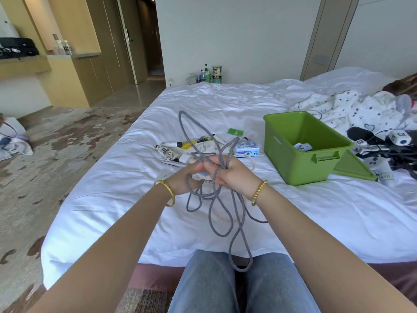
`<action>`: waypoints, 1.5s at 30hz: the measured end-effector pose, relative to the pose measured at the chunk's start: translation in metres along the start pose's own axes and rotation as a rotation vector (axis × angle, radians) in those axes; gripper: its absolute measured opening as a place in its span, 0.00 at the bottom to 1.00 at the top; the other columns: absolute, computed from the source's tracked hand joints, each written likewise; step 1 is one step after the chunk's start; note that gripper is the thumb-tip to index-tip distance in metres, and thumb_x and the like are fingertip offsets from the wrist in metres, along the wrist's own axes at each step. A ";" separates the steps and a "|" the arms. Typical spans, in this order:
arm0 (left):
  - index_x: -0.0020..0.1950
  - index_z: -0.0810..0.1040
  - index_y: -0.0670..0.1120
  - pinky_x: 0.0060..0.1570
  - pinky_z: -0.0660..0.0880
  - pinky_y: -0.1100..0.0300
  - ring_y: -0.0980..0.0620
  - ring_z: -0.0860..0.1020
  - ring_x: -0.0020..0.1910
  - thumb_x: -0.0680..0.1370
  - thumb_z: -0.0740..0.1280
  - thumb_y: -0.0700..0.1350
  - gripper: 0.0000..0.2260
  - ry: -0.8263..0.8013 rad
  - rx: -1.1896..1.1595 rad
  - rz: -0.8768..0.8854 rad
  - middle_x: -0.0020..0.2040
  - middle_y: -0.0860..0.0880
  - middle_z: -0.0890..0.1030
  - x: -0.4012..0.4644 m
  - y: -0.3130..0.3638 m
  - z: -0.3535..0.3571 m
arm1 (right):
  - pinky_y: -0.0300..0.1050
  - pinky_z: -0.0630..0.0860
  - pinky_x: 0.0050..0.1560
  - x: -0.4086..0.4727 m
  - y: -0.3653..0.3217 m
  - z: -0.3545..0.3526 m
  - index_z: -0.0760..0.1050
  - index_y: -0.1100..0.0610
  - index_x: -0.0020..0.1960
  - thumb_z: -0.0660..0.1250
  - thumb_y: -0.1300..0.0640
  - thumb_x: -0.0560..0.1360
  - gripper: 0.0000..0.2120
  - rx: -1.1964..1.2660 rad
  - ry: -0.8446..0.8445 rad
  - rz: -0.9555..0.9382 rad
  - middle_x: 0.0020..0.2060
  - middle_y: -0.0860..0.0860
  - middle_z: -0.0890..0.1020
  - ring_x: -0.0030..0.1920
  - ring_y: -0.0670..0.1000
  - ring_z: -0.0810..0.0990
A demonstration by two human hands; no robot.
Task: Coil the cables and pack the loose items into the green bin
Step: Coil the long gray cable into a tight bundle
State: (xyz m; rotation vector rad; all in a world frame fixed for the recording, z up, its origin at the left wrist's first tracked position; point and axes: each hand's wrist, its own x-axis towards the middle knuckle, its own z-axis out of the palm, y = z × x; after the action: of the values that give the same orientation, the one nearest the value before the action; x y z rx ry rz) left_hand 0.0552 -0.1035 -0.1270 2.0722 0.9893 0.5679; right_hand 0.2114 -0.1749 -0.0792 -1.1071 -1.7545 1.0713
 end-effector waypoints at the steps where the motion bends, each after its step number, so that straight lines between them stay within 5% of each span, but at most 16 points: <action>1: 0.67 0.67 0.44 0.56 0.67 0.71 0.58 0.69 0.60 0.73 0.56 0.25 0.25 -0.087 0.014 -0.007 0.63 0.50 0.70 0.000 0.002 0.004 | 0.24 0.62 0.23 -0.001 0.000 -0.002 0.77 0.64 0.54 0.56 0.61 0.80 0.13 0.026 0.004 0.002 0.15 0.41 0.68 0.18 0.39 0.66; 4: 0.71 0.64 0.49 0.59 0.69 0.60 0.51 0.71 0.61 0.77 0.58 0.30 0.25 -0.217 -0.077 -0.185 0.65 0.45 0.73 0.001 -0.002 0.016 | 0.26 0.64 0.26 0.003 0.003 -0.011 0.78 0.63 0.53 0.56 0.61 0.80 0.12 0.079 0.079 0.013 0.18 0.41 0.68 0.20 0.39 0.66; 8: 0.68 0.65 0.56 0.64 0.64 0.55 0.53 0.71 0.61 0.74 0.69 0.46 0.24 -0.123 -0.262 -0.467 0.57 0.53 0.77 -0.004 -0.021 0.009 | 0.32 0.63 0.27 0.008 0.026 -0.023 0.79 0.57 0.47 0.57 0.66 0.78 0.12 -0.067 0.233 0.087 0.17 0.41 0.71 0.21 0.40 0.67; 12: 0.69 0.65 0.55 0.62 0.65 0.57 0.53 0.71 0.63 0.77 0.64 0.42 0.22 -0.072 -0.254 -0.545 0.61 0.51 0.76 -0.010 -0.041 -0.008 | 0.42 0.62 0.30 0.011 0.068 -0.032 0.79 0.56 0.53 0.58 0.62 0.78 0.12 -0.181 0.323 0.208 0.24 0.46 0.69 0.27 0.49 0.66; 16: 0.69 0.67 0.47 0.51 0.69 0.60 0.47 0.73 0.57 0.79 0.57 0.35 0.19 0.175 -0.136 -0.486 0.66 0.43 0.73 0.003 -0.045 -0.013 | 0.43 0.64 0.33 0.019 0.097 -0.033 0.78 0.55 0.56 0.58 0.61 0.78 0.12 -0.132 0.366 0.296 0.27 0.47 0.71 0.30 0.50 0.68; 18: 0.71 0.65 0.46 0.55 0.70 0.56 0.43 0.73 0.61 0.78 0.57 0.34 0.22 0.241 0.044 -0.438 0.67 0.41 0.71 0.016 -0.044 -0.007 | 0.44 0.66 0.37 0.024 0.107 -0.036 0.77 0.56 0.57 0.58 0.60 0.78 0.11 -0.106 0.404 0.340 0.29 0.48 0.72 0.34 0.53 0.70; 24: 0.75 0.58 0.46 0.69 0.60 0.57 0.45 0.62 0.73 0.77 0.59 0.34 0.27 0.077 0.479 -0.179 0.75 0.43 0.62 0.066 -0.029 0.029 | 0.43 0.70 0.41 0.028 0.135 -0.053 0.60 0.55 0.69 0.56 0.57 0.78 0.20 -0.225 0.462 0.492 0.44 0.60 0.79 0.45 0.59 0.79; 27: 0.76 0.55 0.49 0.71 0.60 0.50 0.43 0.55 0.75 0.75 0.56 0.30 0.31 -0.032 0.651 -0.155 0.77 0.42 0.54 0.091 -0.025 0.049 | 0.43 0.71 0.36 0.029 0.148 -0.057 0.64 0.57 0.66 0.56 0.56 0.79 0.16 -0.234 0.367 0.547 0.37 0.54 0.76 0.37 0.54 0.75; 31: 0.77 0.49 0.51 0.63 0.69 0.47 0.41 0.65 0.69 0.77 0.55 0.33 0.31 -0.223 0.885 -0.171 0.72 0.39 0.62 0.118 -0.025 0.069 | 0.42 0.69 0.48 0.030 0.167 -0.060 0.66 0.56 0.67 0.55 0.57 0.80 0.16 -0.208 0.283 0.580 0.42 0.54 0.74 0.43 0.53 0.72; 34: 0.72 0.60 0.46 0.57 0.71 0.47 0.41 0.70 0.64 0.78 0.55 0.36 0.22 -0.212 0.999 -0.196 0.66 0.39 0.68 0.130 -0.025 0.076 | 0.41 0.69 0.43 0.031 0.173 -0.062 0.66 0.58 0.68 0.55 0.57 0.80 0.17 -0.179 0.283 0.572 0.43 0.55 0.75 0.46 0.53 0.73; 38: 0.66 0.66 0.41 0.55 0.72 0.47 0.40 0.71 0.62 0.78 0.56 0.35 0.16 -0.146 1.027 -0.265 0.63 0.39 0.69 0.136 -0.024 0.082 | 0.40 0.68 0.51 0.032 0.177 -0.063 0.69 0.57 0.66 0.56 0.58 0.79 0.16 -0.161 0.276 0.539 0.53 0.55 0.77 0.52 0.54 0.75; 42: 0.62 0.70 0.42 0.54 0.73 0.48 0.39 0.68 0.63 0.79 0.58 0.39 0.12 0.043 1.006 -0.171 0.64 0.39 0.68 0.132 -0.019 0.074 | 0.40 0.69 0.44 0.029 0.178 -0.063 0.67 0.53 0.68 0.56 0.57 0.79 0.17 -0.135 0.377 0.511 0.50 0.52 0.77 0.46 0.51 0.73; 45: 0.53 0.76 0.38 0.54 0.67 0.57 0.42 0.72 0.59 0.79 0.61 0.43 0.10 0.279 0.577 0.008 0.58 0.37 0.75 0.124 -0.001 0.061 | 0.42 0.72 0.41 0.027 0.175 -0.065 0.64 0.51 0.70 0.55 0.58 0.79 0.19 -0.090 0.537 0.488 0.45 0.54 0.78 0.41 0.53 0.75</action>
State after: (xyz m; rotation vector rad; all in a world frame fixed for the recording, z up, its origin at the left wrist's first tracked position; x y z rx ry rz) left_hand 0.1689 -0.0313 -0.1566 2.5436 1.4367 0.6412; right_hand 0.3099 -0.0882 -0.2145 -1.7492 -1.1413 0.8565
